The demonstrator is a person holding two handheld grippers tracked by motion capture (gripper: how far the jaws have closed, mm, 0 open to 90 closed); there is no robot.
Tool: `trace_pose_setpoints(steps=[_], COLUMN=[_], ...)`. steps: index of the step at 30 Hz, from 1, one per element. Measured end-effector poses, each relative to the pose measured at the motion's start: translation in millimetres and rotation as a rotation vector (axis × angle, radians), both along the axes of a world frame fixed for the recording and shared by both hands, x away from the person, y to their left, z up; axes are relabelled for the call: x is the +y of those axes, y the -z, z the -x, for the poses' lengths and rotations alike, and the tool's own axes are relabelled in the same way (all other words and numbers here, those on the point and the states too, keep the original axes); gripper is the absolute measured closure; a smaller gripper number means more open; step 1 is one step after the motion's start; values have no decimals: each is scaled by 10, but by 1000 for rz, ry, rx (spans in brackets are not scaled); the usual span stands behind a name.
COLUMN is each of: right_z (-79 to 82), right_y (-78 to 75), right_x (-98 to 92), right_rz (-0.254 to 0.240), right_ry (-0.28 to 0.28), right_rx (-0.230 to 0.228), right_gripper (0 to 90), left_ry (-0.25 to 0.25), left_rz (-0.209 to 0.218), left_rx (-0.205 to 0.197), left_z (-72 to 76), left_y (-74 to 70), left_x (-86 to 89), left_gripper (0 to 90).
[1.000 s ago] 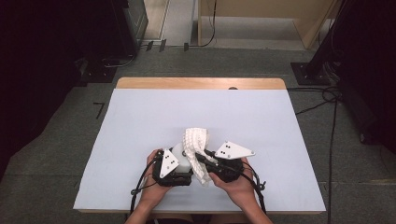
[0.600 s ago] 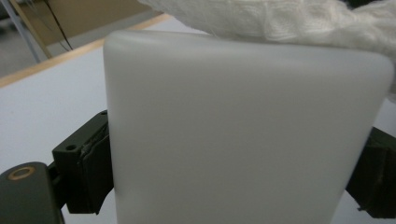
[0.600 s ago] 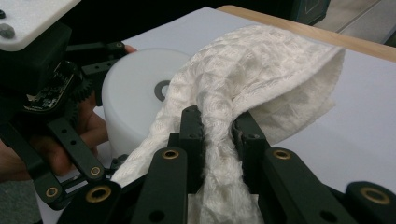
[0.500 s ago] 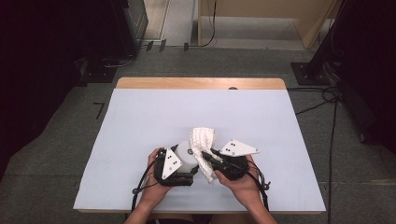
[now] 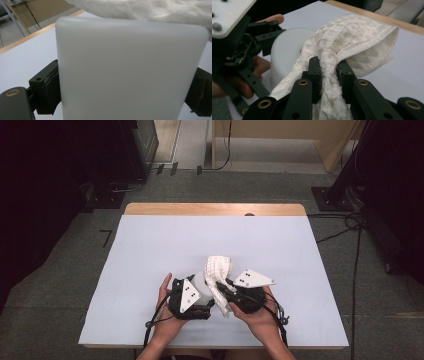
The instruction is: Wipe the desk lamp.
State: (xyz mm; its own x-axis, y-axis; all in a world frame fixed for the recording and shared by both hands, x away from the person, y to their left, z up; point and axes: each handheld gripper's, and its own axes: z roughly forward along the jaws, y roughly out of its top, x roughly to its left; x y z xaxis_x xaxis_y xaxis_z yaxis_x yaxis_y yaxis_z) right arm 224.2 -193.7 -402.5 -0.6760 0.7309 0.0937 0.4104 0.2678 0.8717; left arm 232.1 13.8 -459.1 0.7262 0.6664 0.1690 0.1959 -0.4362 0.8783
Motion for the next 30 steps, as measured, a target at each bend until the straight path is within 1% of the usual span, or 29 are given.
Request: trace_pose_setpoints(steps=[1, 2, 3, 4, 5, 6, 7, 8, 9, 10, 11, 12, 13, 14, 15, 16, 17, 18, 19, 20, 21, 22, 23, 24, 25, 26, 27, 28, 30], right_z=[7, 25, 35, 52, 61, 63, 53, 37, 9, -20, -50, -67, -75, -66, -66, -32, -11, -11, 10, 20, 18, -7, -21, -43, -64, -78, -84, -70, -22], right_y=[-6, -28, -40, -58, -71, -78, -76, -66, -50, -26, -3, 11, 12, -1, -1, -37, -58, -58, -76, -87, -86, -62, -48, -27, -12, -7, -9, -19, -51], right_x=[-22, -32, -26, -7, 23, 56, 81, 93, 87, 69, 31, -11, -46, -63, -63, -44, -20, -20, 10, 45, 61, 46, 26, -12, -59, -101, -127, -123, -56], right_rz=[0, 4, -2, -20, -38, -51, -55, -55, -47, -37, -37, -49, -44, -34, -34, -29, -39, -39, -53, -59, -56, -56, -51, -35, -33, -41, -49, -49, -61], right_ry=[-17, -38, -61, -93, -113, -120, -114, -97, -73, -37, -13, -4, -1, -9, -9, -54, -92, -92, -122, -131, -119, -95, -77, -45, -23, -10, -13, -26, -92], right_rx=[13, 18, 15, 13, 7, 5, -4, -12, -20, -18, -12, 10, 24, 34, 34, 29, 20, 20, 8, -3, -9, -23, -21, -23, -12, 14, 28, 32, 21], right_gripper=[774, 774, 774, 774, 773, 772, 772, 771, 771, 772, 773, 774, 776, 780, 780, 780, 779, 779, 778, 775, 774, 773, 773, 775, 776, 777, 779, 779, 779], left_ry=[4, 8, 17, 28, 37, 44, 45, 49, 51, 51, 50, 49, 49, 46, 46, 40, 43, 43, 56, 60, 55, 52, 53, 51, 47, 45, 45, 47, 55], left_rz=[-14, -18, -24, -27, -23, -28, -30, -31, -26, -23, -17, -11, -11, -8, -8, -21, -20, -20, -19, -25, -27, -18, -6, 8, 22, 28, 26, 17, -5], left_rx=[-11, -17, -22, -22, -23, -28, -35, -32, -30, -27, -20, -17, -17, -17, -17, -25, -23, -23, -16, -18, -23, -11, 2, 16, 25, 29, 25, 17, -3], left_z=[14, 26, 37, 46, 55, 63, 64, 61, 54, 42, 32, 23, 23, 21, 21, 38, 50, 50, 63, 76, 82, 66, 48, 28, 14, 8, 12, 22, 53], left_y=[0, 1, 0, -1, 2, 4, 8, 6, 8, 8, 8, 8, 8, 11, 11, 7, 4, 4, 2, 2, 4, 2, 3, 4, 7, 8, 8, 6, 4], left_x=[-13, -24, -34, -43, -53, -58, -60, -54, -49, -40, -35, -35, -35, -47, -47, -73, -91, -91, -110, -125, -134, -127, -109, -88, -75, -70, -77, -90, -129], left_gripper=[74, 75, 75, 76, 76, 76, 78, 78, 79, 79, 79, 79, 79, 78, 78, 79, 79, 80, 80, 81, 81, 81, 81, 82, 81, 82, 81, 81, 81])
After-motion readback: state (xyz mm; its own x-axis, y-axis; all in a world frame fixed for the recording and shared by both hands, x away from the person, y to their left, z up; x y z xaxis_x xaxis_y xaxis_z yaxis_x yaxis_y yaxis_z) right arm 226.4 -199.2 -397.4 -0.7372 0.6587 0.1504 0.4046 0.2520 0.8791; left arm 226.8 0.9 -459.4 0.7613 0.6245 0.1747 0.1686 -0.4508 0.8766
